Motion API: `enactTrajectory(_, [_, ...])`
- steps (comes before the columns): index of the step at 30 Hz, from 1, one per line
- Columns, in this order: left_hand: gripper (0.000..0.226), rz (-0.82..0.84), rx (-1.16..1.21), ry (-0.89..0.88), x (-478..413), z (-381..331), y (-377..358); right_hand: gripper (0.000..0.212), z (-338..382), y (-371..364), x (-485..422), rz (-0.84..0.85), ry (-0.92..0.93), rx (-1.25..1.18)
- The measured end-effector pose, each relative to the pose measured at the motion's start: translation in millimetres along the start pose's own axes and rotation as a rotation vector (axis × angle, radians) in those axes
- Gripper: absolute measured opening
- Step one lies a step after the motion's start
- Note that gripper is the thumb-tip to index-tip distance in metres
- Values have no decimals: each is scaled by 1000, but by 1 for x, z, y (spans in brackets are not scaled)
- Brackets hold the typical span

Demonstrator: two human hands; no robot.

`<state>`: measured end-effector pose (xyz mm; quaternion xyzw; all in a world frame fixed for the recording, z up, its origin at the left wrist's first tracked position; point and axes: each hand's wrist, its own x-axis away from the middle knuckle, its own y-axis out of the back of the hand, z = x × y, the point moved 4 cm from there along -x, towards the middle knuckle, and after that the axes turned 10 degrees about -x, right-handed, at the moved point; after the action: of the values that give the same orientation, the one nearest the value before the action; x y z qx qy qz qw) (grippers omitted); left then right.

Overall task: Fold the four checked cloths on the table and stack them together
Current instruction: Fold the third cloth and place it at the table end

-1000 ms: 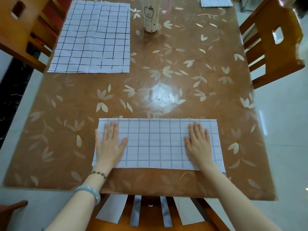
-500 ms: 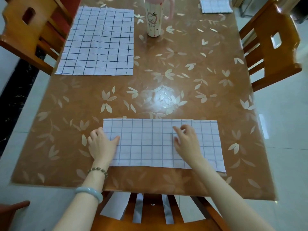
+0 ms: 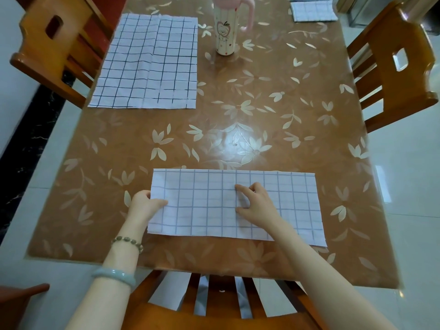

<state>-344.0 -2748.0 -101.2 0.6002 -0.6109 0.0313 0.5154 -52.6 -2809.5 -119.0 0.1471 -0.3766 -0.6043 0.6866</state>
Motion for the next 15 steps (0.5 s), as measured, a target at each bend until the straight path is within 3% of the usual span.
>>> enactTrajectory(3, [9, 91, 82, -23, 12, -1, 7, 73, 2, 1, -2, 63, -27, 4])
enactTrajectory(15, [31, 180, 153, -352, 88, -65, 29, 120, 9, 1, -7, 227, -73, 161])
